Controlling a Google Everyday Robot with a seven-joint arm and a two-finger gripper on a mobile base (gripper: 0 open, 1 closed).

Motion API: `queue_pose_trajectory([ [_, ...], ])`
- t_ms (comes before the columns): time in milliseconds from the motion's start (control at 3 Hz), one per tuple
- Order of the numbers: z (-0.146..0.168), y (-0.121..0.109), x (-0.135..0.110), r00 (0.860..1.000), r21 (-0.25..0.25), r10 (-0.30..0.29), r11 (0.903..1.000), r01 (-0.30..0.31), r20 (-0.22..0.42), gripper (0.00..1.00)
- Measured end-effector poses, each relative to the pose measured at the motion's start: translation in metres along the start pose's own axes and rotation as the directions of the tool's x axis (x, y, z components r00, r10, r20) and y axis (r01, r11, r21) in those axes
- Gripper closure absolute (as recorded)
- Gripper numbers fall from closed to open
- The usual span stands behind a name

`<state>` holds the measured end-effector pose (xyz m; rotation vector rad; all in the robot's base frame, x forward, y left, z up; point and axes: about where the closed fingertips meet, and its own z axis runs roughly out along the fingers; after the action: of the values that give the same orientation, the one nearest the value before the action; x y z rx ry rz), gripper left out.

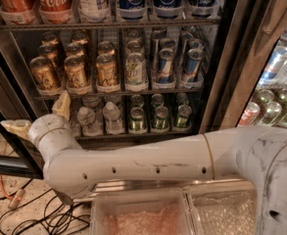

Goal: Pick orange can from middle shelf of fridge

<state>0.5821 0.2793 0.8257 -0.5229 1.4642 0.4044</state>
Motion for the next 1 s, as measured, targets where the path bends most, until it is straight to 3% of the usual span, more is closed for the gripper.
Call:
queue_pose_trajectory([
  [333, 0.007, 0.001, 0.000, 1.000, 0.023, 0.007, 0.9997, -0.007, 0.018, 0.00],
  [1000, 0.018, -0.004, 0.002, 1.000, 0.074, 0.002, 0.9973, -0.003, 0.020, 0.31],
])
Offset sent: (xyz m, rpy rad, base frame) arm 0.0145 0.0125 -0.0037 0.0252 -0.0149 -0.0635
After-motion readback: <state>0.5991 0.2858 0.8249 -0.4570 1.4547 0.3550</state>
